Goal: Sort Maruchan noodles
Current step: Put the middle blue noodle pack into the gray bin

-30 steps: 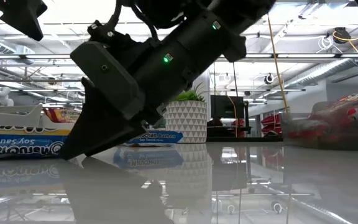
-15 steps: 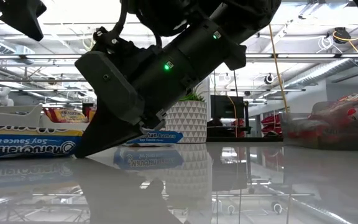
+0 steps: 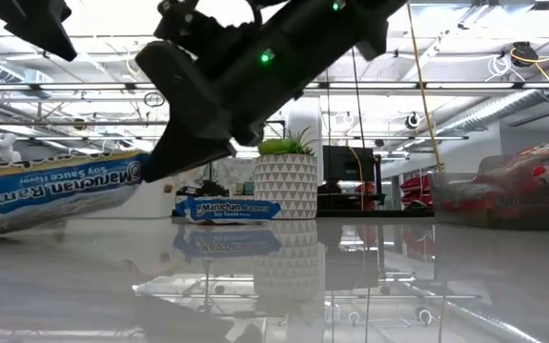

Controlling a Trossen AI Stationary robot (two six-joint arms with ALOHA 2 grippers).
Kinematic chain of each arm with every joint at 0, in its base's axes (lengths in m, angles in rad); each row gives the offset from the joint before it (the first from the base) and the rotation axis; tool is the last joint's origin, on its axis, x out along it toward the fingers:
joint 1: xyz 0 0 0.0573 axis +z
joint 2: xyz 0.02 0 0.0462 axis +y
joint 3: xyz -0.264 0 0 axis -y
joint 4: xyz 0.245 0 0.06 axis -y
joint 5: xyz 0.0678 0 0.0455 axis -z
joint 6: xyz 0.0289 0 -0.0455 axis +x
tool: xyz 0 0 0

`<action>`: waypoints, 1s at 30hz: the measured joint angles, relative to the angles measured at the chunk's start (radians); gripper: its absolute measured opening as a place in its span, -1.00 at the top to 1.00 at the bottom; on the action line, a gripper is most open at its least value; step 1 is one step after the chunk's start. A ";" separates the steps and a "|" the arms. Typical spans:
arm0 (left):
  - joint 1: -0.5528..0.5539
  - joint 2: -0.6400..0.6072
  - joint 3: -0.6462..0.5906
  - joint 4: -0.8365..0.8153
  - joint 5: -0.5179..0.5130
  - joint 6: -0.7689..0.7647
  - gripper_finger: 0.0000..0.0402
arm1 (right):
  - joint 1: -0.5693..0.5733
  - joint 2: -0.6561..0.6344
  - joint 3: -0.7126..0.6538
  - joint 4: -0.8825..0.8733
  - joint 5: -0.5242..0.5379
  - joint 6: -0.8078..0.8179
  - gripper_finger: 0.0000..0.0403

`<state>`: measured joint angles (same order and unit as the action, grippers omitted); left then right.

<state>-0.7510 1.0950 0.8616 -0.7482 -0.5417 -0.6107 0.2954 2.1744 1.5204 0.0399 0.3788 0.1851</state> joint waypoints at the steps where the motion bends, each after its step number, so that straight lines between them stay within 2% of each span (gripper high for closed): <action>1: 0.000 0.000 0.000 0.001 -0.014 -0.002 -0.62 | 0.000 -0.004 0.000 -0.008 0.008 -0.003 1.00; 7: 0.000 0.000 0.000 0.032 -0.108 -0.009 -0.62 | -0.001 -0.035 0.000 -0.017 0.021 -0.057 1.00; 14: -0.011 0.000 0.000 0.047 -0.115 0.009 -0.62 | 0.003 -0.089 0.000 -0.060 0.010 -0.207 1.00; 20: 0.006 0.001 0.000 0.049 -0.104 0.200 -0.62 | -0.012 -0.142 0.001 -0.096 0.011 -0.315 1.00; 25: 0.081 0.001 0.000 0.050 -0.075 0.328 -0.62 | -0.035 -0.161 0.002 -0.097 0.012 -0.361 1.00; 30: 0.193 0.001 0.000 0.050 0.029 0.470 -0.62 | -0.039 -0.160 0.002 -0.098 0.009 -0.449 1.00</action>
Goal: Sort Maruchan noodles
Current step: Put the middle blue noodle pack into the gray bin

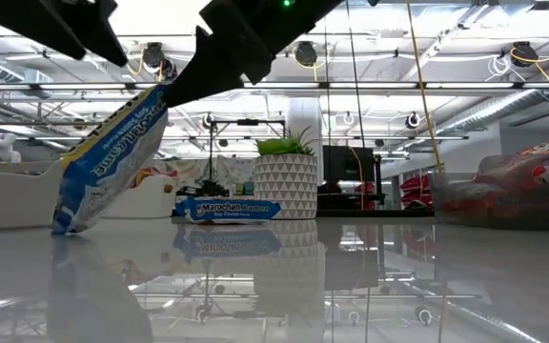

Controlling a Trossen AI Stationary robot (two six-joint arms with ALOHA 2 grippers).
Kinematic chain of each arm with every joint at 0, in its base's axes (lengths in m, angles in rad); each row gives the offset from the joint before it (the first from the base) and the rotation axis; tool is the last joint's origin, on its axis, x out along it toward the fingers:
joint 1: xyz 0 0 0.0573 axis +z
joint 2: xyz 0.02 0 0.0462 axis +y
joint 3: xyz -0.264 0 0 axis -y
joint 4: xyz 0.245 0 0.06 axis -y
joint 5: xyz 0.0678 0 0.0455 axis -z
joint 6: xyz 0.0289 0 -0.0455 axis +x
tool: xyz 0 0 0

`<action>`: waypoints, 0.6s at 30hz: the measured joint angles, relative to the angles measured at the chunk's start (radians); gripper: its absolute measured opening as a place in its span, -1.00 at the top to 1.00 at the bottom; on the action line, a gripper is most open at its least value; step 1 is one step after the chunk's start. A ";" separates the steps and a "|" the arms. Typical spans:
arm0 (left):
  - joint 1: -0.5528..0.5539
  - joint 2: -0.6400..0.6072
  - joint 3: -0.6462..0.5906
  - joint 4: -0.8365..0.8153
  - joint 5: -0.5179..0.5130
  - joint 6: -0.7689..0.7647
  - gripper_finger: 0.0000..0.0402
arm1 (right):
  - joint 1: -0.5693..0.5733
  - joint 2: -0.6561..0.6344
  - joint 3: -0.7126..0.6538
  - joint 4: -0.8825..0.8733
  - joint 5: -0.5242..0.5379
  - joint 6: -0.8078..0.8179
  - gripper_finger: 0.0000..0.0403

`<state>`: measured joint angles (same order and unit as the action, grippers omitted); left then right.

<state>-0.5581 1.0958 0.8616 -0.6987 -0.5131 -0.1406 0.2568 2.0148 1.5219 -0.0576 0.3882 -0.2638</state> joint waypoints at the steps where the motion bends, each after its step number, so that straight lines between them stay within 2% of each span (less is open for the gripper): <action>1: 0.025 0.000 0.000 0.000 0.020 0.019 -0.62 | -0.001 0.000 0.000 0.001 0.000 -0.016 1.00; 6: 0.164 0.000 0.000 0.002 0.130 0.054 -0.62 | -0.010 0.000 0.000 0.001 0.000 -0.110 1.00; 13: 0.329 0.000 0.000 0.075 0.436 0.177 -0.62 | -0.016 0.000 0.000 0.001 0.000 -0.233 1.00; 18: 0.400 0.011 0.000 0.124 0.537 0.225 -0.62 | -0.015 0.000 0.000 0.023 0.000 -0.317 1.00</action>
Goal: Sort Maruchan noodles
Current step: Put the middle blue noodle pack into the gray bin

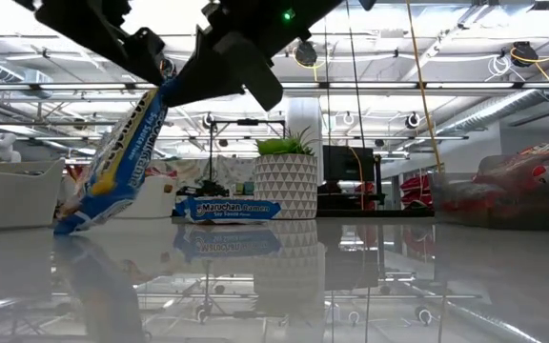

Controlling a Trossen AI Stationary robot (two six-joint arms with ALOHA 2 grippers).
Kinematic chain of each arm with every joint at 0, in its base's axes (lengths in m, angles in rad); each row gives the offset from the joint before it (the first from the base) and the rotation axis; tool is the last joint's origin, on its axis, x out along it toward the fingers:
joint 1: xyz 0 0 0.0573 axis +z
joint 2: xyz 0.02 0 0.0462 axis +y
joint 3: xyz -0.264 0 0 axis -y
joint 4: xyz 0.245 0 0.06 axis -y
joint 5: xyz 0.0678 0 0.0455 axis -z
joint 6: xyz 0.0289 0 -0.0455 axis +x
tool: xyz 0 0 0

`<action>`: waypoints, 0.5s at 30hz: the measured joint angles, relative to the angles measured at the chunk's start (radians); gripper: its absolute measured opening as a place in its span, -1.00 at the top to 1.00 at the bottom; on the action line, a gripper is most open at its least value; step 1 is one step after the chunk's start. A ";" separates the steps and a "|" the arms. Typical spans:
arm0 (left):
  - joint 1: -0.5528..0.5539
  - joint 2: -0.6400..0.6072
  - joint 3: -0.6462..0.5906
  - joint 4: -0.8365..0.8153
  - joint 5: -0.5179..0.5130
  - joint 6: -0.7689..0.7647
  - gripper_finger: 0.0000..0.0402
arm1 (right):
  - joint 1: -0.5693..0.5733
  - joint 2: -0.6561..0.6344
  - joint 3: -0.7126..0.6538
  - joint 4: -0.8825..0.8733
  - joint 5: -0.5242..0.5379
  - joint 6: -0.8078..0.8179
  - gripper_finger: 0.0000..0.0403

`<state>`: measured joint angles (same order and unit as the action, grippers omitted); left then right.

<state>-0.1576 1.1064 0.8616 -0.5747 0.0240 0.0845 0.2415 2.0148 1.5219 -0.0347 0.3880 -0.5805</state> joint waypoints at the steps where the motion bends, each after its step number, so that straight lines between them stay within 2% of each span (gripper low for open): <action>1: 0.014 0.004 0.000 -0.004 0.025 0.014 -0.62 | 0.000 0.000 0.000 0.009 0.000 -0.008 1.00; 6: 0.066 0.033 0.000 -0.041 0.162 0.026 -0.62 | 0.000 0.000 0.000 0.021 0.000 -0.017 1.00; 15: 0.077 0.135 0.000 -0.090 0.174 -0.058 -0.62 | 0.000 0.000 0.000 0.041 0.000 -0.025 1.00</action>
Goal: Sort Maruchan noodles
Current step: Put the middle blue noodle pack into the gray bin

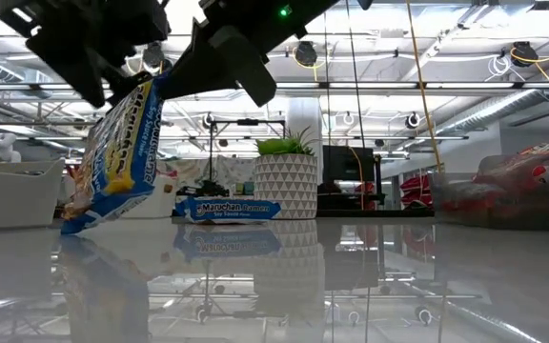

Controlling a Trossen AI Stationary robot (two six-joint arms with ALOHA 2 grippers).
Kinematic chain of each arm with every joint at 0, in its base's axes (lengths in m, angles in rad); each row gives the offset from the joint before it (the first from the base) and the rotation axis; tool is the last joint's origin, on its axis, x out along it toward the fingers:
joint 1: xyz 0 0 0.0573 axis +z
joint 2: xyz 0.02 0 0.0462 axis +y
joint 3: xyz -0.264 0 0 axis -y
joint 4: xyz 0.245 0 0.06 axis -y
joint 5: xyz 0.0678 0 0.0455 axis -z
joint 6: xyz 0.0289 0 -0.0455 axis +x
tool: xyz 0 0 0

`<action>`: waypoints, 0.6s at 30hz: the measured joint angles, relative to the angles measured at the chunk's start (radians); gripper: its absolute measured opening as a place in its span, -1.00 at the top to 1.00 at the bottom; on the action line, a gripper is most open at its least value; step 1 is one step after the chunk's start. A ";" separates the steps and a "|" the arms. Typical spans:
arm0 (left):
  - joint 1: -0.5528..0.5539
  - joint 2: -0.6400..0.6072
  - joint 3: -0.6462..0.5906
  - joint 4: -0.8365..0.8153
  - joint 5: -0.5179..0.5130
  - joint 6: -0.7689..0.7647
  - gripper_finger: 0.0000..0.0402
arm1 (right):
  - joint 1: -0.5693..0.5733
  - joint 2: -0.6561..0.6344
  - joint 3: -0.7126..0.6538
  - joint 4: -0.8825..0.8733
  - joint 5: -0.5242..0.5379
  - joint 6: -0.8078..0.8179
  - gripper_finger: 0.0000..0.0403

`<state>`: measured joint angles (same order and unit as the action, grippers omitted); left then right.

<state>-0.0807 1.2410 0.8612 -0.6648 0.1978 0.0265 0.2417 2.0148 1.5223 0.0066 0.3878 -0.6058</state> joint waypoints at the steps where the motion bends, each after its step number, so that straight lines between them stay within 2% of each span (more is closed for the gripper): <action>1: 0.000 0.010 0.000 -0.003 0.000 -0.005 -0.62 | 0.000 0.000 0.000 0.003 0.000 0.002 1.00; 8: 0.000 0.039 0.000 -0.019 0.015 -0.006 -0.62 | 0.000 0.001 0.000 0.004 0.000 0.037 1.00; 14: -0.004 0.038 0.000 -0.024 0.097 -0.042 -0.62 | 0.003 0.001 0.000 0.004 0.000 0.044 1.00; 18: -0.020 0.038 0.000 -0.023 0.105 -0.070 -0.62 | 0.008 0.001 0.000 0.009 0.000 0.042 1.00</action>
<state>-0.1005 1.2789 0.8612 -0.6880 0.3027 -0.0437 0.2501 2.0155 1.5223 0.0159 0.3876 -0.5641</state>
